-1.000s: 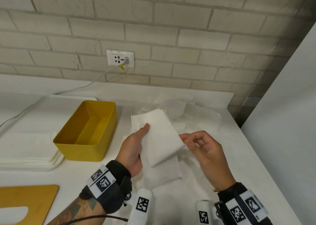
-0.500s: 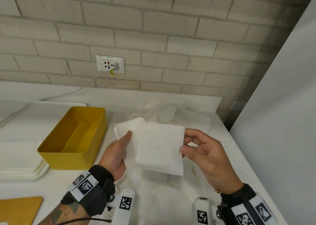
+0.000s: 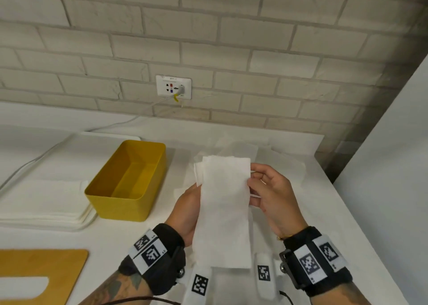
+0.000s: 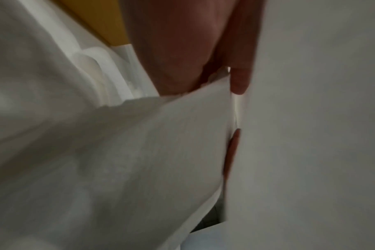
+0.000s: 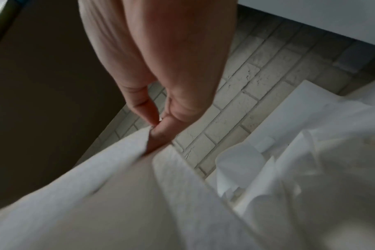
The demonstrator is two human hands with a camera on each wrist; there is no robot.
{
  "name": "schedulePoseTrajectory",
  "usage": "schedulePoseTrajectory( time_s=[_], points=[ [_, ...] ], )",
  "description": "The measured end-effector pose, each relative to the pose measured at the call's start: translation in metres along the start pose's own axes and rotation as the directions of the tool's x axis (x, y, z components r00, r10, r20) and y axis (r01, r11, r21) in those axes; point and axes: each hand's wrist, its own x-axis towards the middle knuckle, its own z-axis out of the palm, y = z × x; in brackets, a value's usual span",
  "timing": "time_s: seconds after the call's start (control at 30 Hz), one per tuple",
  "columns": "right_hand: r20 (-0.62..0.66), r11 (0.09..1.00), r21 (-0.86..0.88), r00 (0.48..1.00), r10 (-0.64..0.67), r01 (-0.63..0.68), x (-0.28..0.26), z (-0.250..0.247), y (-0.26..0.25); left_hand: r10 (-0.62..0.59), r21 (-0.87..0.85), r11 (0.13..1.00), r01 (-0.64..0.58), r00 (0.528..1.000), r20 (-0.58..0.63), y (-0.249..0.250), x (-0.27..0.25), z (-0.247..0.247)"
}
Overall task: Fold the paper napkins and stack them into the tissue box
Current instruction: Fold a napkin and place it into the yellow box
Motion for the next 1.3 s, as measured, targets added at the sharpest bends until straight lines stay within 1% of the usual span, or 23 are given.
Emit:
schedulePoseTrajectory(
  time_s=[0.1, 0.2, 0.3, 0.37, 0.47, 0.53, 0.6, 0.67, 0.7, 0.77, 0.8, 0.83, 0.87, 0.9, 0.93, 0.97, 1.0, 1.03, 1.07, 1.1, 1.17, 1.3],
  points=[
    [-0.011, 0.987, -0.157, 0.999, -0.03, 0.028, 0.001, 0.001, 0.006, -0.027, -0.041, 0.999, 0.026, 0.999, -0.022, 0.001, -0.002, -0.001],
    [0.017, 0.942, -0.33, 0.998, -0.06, 0.062, 0.003, -0.002, 0.006, -0.077, -0.057, 0.996, 0.075, 0.996, -0.044, 0.004, -0.001, -0.004],
    [0.019, 0.927, -0.367, 0.997, -0.073, 0.075, 0.006, -0.002, 0.003, -0.059, -0.023, 0.998, 0.057, 0.996, -0.072, 0.006, 0.004, -0.007],
    [0.011, 0.92, -0.385, 0.997, -0.077, 0.076, 0.008, 0.0, 0.002, -0.045, 0.003, 0.999, 0.045, 0.998, -0.051, 0.007, 0.005, -0.006],
    [-0.017, 0.905, -0.424, 0.998, -0.055, 0.043, 0.01, 0.003, 0.005, -0.046, 0.074, 0.996, 0.047, 0.999, -0.019, 0.008, 0.004, -0.001],
    [-0.042, 0.912, -0.408, 0.998, -0.044, 0.023, 0.006, 0.006, 0.007, -0.046, 0.11, 0.993, 0.051, 0.998, -0.048, 0.007, 0.005, -0.003],
    [-0.033, 0.939, -0.345, 0.999, 0.004, -0.015, -0.005, 0.009, 0.011, -0.042, 0.091, 0.995, 0.05, 0.995, -0.089, 0.007, 0.006, -0.007],
    [0.054, 0.941, -0.328, 0.993, 0.104, -0.08, -0.023, 0.014, 0.022, -0.032, 0.05, 0.998, 0.039, 0.991, -0.128, 0.01, 0.006, -0.014],
    [0.114, 0.933, -0.341, 0.98, 0.161, -0.113, -0.032, 0.015, 0.029, -0.019, 0.033, 0.999, 0.025, 0.988, -0.156, 0.012, 0.006, -0.019],
    [0.227, 0.927, -0.32, 0.933, 0.278, -0.198, -0.047, 0.013, 0.04, 0.018, 0.013, 1.0, -0.015, 0.977, -0.212, 0.019, 0.005, -0.032],
    [0.268, 0.924, -0.304, 0.91, 0.317, -0.232, -0.051, 0.008, 0.043, 0.034, 0.006, 0.999, -0.034, 0.97, -0.24, 0.022, 0.003, -0.038],
    [0.283, 0.918, -0.306, 0.897, 0.34, -0.251, -0.052, 0.002, 0.041, 0.049, -0.001, 0.999, -0.051, 0.964, -0.26, 0.025, 0.001, -0.046],
    [0.26, 0.907, -0.334, 0.9, 0.35, -0.257, -0.05, -0.007, 0.039, 0.055, -0.014, 0.998, -0.061, 0.96, -0.276, 0.027, -0.002, -0.054],
    [0.198, 0.895, -0.365, 0.918, 0.344, -0.257, -0.045, -0.016, 0.035, 0.061, -0.024, 0.997, -0.071, 0.955, -0.29, 0.03, -0.005, -0.06],
    [0.096, 0.875, -0.405, 0.94, 0.328, -0.264, -0.038, -0.027, 0.03, 0.067, -0.035, 0.996, -0.081, 0.95, -0.305, 0.031, -0.009, -0.066],
    [-0.027, 0.852, -0.434, 0.95, 0.312, -0.292, -0.027, -0.039, 0.028, 0.069, -0.041, 0.995, -0.086, 0.946, -0.318, 0.031, -0.012, -0.072],
    [-0.144, 0.831, -0.451, 0.946, 0.291, -0.324, -0.016, -0.051, 0.027, 0.068, -0.045, 0.995, -0.088, 0.942, -0.33, 0.031, -0.016, -0.075],
    [-0.248, 0.81, -0.464, 0.93, 0.27, -0.359, -0.004, -0.062, 0.028, 0.064, -0.048, 0.995, -0.085, 0.939, -0.338, 0.03, -0.019, -0.077],
    [-0.324, 0.785, -0.478, 0.91, 0.259, -0.393, 0.008, -0.069, 0.03, 0.057, -0.049, 0.996, -0.078, 0.937, -0.345, 0.028, -0.021, -0.078],
    [-0.372, 0.76, -0.489, 0.89, 0.262, -0.429, 0.018, -0.073, 0.032, 0.048, -0.049, 0.996, -0.07, 0.935, -0.352, 0.025, -0.023, -0.078],
    [-0.405, 0.73, -0.496, 0.868, 0.286, -0.471, 0.035, -0.072, 0.042, 0.032, -0.048, 0.997, -0.053, 0.931, -0.364, 0.021, -0.025, -0.076],
    [-0.407, 0.702, -0.513, 0.86, 0.309, -0.494, 0.061, -0.058, 0.063, 0.006, -0.036, 0.999, -0.021, 0.931, -0.364, 0.018, -0.025, -0.067]
  ],
)
